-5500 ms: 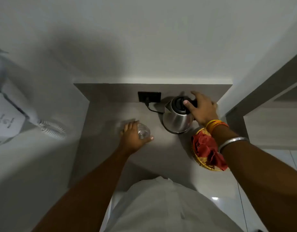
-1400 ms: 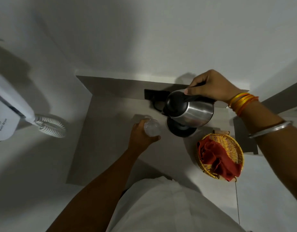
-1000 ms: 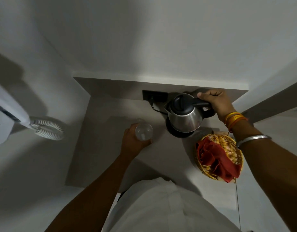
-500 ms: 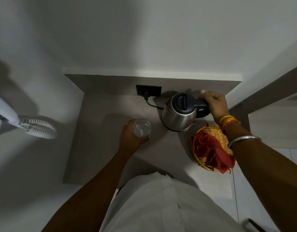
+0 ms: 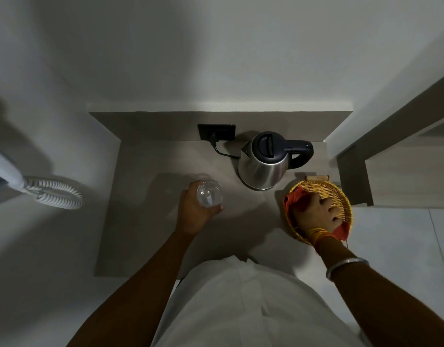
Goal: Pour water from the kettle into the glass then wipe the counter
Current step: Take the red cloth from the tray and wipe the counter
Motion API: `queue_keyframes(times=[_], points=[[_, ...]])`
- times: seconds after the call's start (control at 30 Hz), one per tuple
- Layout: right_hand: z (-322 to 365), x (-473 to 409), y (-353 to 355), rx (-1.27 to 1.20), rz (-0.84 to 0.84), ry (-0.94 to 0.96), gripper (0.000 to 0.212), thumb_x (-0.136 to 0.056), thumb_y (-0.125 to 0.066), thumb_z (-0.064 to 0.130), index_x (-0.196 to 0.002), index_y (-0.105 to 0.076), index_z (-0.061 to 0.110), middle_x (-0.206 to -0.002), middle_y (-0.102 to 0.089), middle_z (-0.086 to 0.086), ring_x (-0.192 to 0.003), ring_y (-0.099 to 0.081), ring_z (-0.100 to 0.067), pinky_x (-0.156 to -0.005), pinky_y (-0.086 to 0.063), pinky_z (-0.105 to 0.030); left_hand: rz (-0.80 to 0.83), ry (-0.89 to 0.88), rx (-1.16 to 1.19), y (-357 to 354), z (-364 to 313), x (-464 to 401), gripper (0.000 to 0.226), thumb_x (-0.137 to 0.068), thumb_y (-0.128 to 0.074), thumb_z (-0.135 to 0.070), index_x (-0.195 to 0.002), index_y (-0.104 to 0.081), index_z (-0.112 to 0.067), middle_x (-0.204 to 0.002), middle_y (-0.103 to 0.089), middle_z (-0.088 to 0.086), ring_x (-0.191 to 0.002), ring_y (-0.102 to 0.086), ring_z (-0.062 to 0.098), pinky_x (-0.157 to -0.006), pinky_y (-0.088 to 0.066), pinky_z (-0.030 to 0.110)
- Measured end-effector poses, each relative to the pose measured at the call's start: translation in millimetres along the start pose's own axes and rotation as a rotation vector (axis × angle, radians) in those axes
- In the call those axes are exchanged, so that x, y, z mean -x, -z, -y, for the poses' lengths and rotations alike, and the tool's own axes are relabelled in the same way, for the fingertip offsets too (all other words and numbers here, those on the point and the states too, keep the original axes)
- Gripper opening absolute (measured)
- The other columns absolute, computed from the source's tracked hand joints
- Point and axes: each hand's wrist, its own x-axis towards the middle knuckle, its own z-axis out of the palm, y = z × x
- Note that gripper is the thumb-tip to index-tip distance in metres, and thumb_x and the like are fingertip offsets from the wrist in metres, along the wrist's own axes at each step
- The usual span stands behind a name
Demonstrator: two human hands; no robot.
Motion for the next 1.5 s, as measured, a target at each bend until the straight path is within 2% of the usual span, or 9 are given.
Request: queue_keyframes(times=[0.23, 0.43, 0.57, 0.77, 1.03, 1.13, 1.23, 1.37, 1.5], points=[[5, 0, 16, -0.195, -0.097, 0.182, 0.043, -0.087, -0.071, 0.025, -0.129, -0.065, 0.016, -0.121, -0.06, -0.015, -0.106, -0.061, -0.043, -0.089, -0.055, -0.053, -0.018, -0.042, 0.038, 12, 2, 12, 0.074, -0.063, -0.1, -0.034, -0.129, -0.066, -0.026, -0.125, -0.073, -0.008, -0.116, -0.069, 0.015, -0.096, -0.061, 0.047], [32, 55, 28, -0.533, -0.279, 0.472, 0.025, -0.085, -0.074, 0.024, -0.109, -0.07, 0.019, -0.101, -0.057, 0.001, -0.091, -0.055, -0.02, -0.075, -0.047, -0.032, -0.09, -0.034, 0.06, 29, 12, 23, 0.075, -0.062, -0.099, -0.038, -0.128, -0.066, -0.029, -0.127, -0.072, -0.009, -0.117, -0.069, 0.016, -0.098, -0.061, 0.05], [55, 77, -12, -0.198, -0.162, 0.609, 0.055, -0.087, -0.07, 0.048, -0.136, -0.06, 0.025, -0.123, -0.059, -0.007, -0.113, -0.056, -0.029, -0.093, -0.051, -0.045, -0.13, -0.064, 0.085, 42, 11, 31, 0.071, -0.064, -0.101, -0.019, -0.119, -0.065, -0.044, -0.119, -0.072, -0.022, -0.112, -0.071, 0.005, -0.096, -0.062, 0.042], [61, 83, -90, 0.219, 0.054, 0.742, 0.068, -0.097, -0.047, 0.059, -0.16, -0.029, 0.038, -0.166, -0.029, -0.013, -0.148, -0.032, -0.042, -0.115, -0.029, -0.063, -0.111, -0.063, 0.063, 58, 18, 40, 0.071, -0.062, -0.101, -0.017, -0.117, -0.064, -0.042, -0.114, -0.071, -0.024, -0.11, -0.067, -0.003, -0.093, -0.062, 0.037], [128, 63, -107, 0.117, 0.093, 0.712, 0.065, -0.106, -0.03, 0.055, -0.164, -0.005, 0.041, -0.174, 0.002, -0.008, -0.157, -0.003, -0.041, -0.121, -0.004, -0.064, -0.179, -0.017, 0.037, 80, 19, 46, 0.093, -0.061, -0.102, -0.013, -0.113, -0.054, -0.073, -0.115, -0.063, -0.045, -0.106, -0.063, -0.016, -0.092, -0.052, 0.01], [177, 62, -111, 0.079, 0.13, 0.718, 0.063, -0.106, -0.03, 0.053, -0.164, -0.007, 0.042, -0.174, 0.006, -0.005, -0.158, 0.003, -0.038, -0.121, -0.003, -0.063, -0.242, 0.039, 0.115, 85, 24, 39, 0.08, -0.061, -0.102, -0.009, -0.122, -0.063, -0.044, -0.115, -0.07, -0.022, -0.105, -0.066, -0.007, -0.098, -0.059, 0.032], [192, 82, -126, 0.153, 0.163, 0.948, 0.06, -0.104, -0.041, 0.049, -0.161, -0.028, 0.04, -0.173, -0.01, -0.009, -0.158, -0.008, -0.04, -0.12, -0.013, -0.064, -0.256, 0.064, 0.157, 93, 32, 26, 0.078, -0.06, -0.103, -0.013, -0.127, -0.063, -0.012, -0.123, -0.071, 0.003, -0.114, -0.07, 0.017, -0.102, -0.058, 0.049], [138, 129, -162, 0.305, 0.25, 1.383, 0.05, -0.095, -0.046, 0.048, -0.144, -0.056, 0.045, -0.164, -0.038, -0.005, -0.149, -0.037, -0.037, -0.112, -0.036, -0.064, -0.247, 0.073, 0.126, 103, 34, 15, 0.078, -0.06, -0.104, -0.018, -0.128, -0.066, -0.016, -0.127, -0.072, 0.002, -0.118, -0.07, 0.024, -0.102, -0.058, 0.052], [59, 102, -148, 0.401, 0.147, 1.552, 0.051, -0.1, -0.046, 0.043, -0.151, -0.043, 0.05, -0.171, -0.023, 0.002, -0.155, -0.027, -0.029, -0.117, -0.031, -0.058, -0.237, 0.098, 0.084, 106, 34, 17, 0.079, -0.059, -0.104, -0.018, -0.128, -0.066, -0.016, -0.127, -0.071, 0.003, -0.118, -0.07, 0.024, -0.1, -0.057, 0.055]])
